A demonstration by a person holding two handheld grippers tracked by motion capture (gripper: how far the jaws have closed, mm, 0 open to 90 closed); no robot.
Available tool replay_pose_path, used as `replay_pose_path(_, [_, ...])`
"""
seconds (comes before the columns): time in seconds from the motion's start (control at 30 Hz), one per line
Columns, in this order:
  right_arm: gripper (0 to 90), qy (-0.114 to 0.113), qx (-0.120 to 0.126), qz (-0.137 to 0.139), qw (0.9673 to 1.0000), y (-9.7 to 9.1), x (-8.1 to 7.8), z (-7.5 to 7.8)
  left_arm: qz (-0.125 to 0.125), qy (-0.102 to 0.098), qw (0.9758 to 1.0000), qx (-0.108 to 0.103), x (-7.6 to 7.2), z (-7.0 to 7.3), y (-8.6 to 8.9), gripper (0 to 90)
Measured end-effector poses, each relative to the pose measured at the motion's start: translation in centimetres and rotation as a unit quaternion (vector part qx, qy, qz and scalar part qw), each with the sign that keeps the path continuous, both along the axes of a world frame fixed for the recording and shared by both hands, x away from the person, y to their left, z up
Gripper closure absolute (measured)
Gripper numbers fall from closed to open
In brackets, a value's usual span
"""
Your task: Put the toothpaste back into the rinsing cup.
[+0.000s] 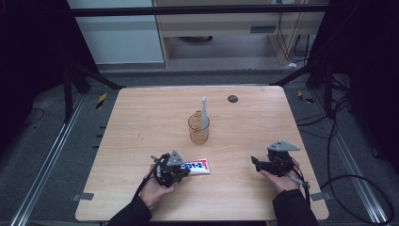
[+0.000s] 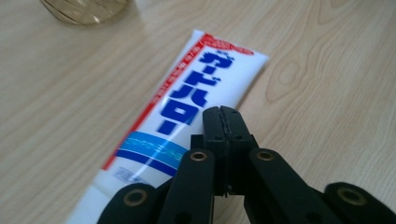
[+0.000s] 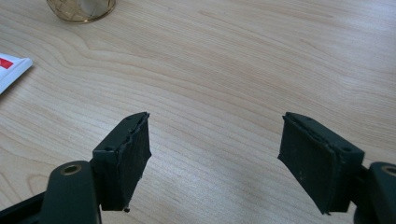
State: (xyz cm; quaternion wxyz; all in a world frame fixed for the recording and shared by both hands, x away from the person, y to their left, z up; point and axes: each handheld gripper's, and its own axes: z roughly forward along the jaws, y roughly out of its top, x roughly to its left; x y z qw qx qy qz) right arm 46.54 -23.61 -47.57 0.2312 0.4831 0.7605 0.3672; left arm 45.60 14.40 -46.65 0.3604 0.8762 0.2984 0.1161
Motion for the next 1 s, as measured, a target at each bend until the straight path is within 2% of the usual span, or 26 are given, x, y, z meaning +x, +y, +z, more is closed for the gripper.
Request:
replay_pose_path(0.13, [24.6, 0.0, -0.001, 0.0, 1.0, 0.0, 0.0, 0.0, 0.027, -0.013, 0.9995, -0.008, 0.8, 1.1, 1.6, 89.9])
replay_pose_path(0.2, [24.6, -0.002, -0.002, -0.001, 1.0, 0.0, 0.0, -0.1, 0.043, -0.016, 0.999, -0.001, 1.5, 1.3, 2.6, 89.9])
replay_pose_path(0.33, [24.7, 0.001, -0.001, -0.001, 1.0, 0.0, 0.1, -0.2, 0.066, -0.002, 0.9978, 0.012, 2.6, 0.7, 4.0, 89.8])
replay_pose_path(0.4, [24.7, 0.001, -0.003, 0.0, 1.0, 0.0, 0.1, -0.2, 0.072, 0.006, 0.9971, 0.022, 3.0, 0.4, 4.5, 89.8])
replay_pose_path(0.47, [24.7, 0.001, -0.004, 0.0, 1.0, 0.0, 0.1, -0.2, 0.076, 0.01, 0.9968, 0.022, 3.2, 0.2, 4.7, 89.8])
replay_pose_path(0.7, [24.7, 0.005, -0.001, -0.001, 1.0, 0.0, 0.1, -0.2, 0.06, 0.023, 0.9975, 0.029, 3.1, -0.1, 4.8, 89.8])
replay_pose_path(0.8, [24.7, 0.002, -0.003, -0.002, 1.0, -0.1, 0.1, -0.3, 0.061, 0.022, 0.9975, 0.028, 2.9, -0.1, 4.9, 89.8])
replay_pose_path(1.0, [24.7, 0.003, -0.005, -0.001, 1.0, -0.2, 0.0, -0.3, 0.053, 0.033, 0.9975, 0.032, 2.1, -0.5, 5.1, 89.8])
